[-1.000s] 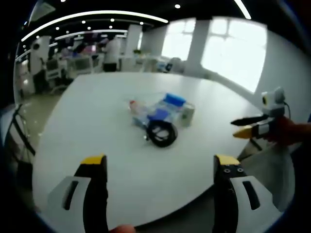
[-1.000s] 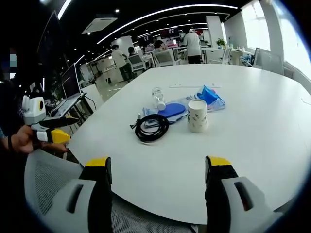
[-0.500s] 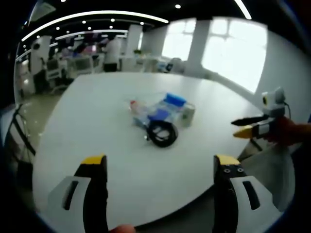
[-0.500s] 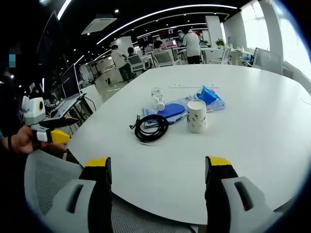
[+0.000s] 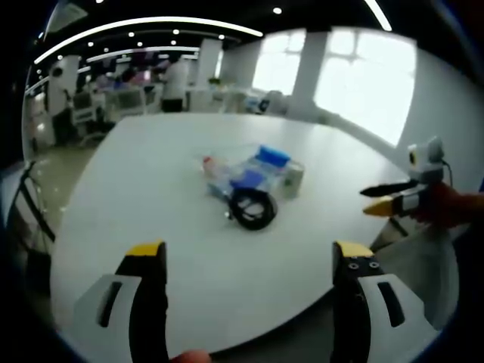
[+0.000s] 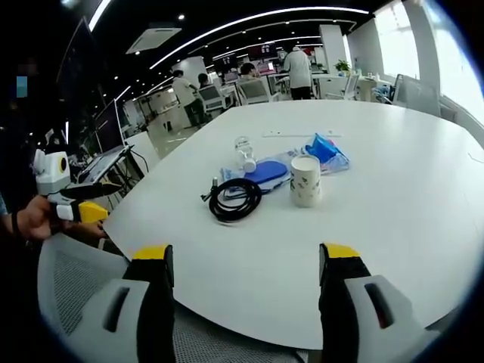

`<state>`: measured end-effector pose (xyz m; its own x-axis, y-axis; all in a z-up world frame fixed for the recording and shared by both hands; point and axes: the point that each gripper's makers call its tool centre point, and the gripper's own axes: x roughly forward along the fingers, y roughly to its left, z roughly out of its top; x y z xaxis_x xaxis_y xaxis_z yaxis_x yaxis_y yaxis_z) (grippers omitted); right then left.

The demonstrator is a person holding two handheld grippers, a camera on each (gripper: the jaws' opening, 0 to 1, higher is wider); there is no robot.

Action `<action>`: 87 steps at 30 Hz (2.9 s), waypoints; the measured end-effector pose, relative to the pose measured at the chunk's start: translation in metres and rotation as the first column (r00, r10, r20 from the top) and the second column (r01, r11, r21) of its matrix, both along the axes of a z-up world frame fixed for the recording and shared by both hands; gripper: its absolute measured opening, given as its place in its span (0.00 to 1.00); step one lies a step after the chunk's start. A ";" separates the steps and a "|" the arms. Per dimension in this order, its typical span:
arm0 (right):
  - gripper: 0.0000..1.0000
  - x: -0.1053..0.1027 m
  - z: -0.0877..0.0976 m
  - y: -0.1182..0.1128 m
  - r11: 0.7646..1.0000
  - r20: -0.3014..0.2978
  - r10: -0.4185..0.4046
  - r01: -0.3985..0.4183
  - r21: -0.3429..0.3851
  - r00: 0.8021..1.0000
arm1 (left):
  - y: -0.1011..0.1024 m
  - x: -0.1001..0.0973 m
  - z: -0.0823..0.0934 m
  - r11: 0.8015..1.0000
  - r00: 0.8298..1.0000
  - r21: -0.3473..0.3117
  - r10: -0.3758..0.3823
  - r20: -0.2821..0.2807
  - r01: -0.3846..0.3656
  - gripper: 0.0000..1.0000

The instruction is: Arrange the tabletop items into an orderly group along one side of the table until the central work area is clear of visible clutter.

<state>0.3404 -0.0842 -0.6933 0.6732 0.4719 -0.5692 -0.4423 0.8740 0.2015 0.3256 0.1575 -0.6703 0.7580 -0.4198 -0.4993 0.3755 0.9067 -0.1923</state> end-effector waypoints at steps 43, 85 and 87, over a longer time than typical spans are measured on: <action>0.77 0.002 -0.002 -0.010 0.999 -0.009 -0.045 0.045 0.003 0.999 | -0.004 0.047 -0.017 0.991 0.989 0.024 -0.132 -0.068 0.134 0.85; 0.76 0.001 -0.004 -0.011 0.999 -0.016 -0.045 0.045 -0.016 0.999 | -0.007 0.167 -0.021 0.906 0.930 0.210 -0.357 -0.090 0.368 0.85; 0.76 0.001 -0.005 -0.011 0.999 -0.018 -0.044 0.043 -0.015 0.999 | -0.006 0.174 -0.019 0.899 0.926 0.221 -0.367 -0.087 0.377 0.85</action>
<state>0.3414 -0.0948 -0.6980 0.6823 0.4341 -0.5882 -0.4002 0.8951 0.1964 0.4992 0.1515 -0.6889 0.5454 -0.5367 -0.6438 0.6899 0.7236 -0.0187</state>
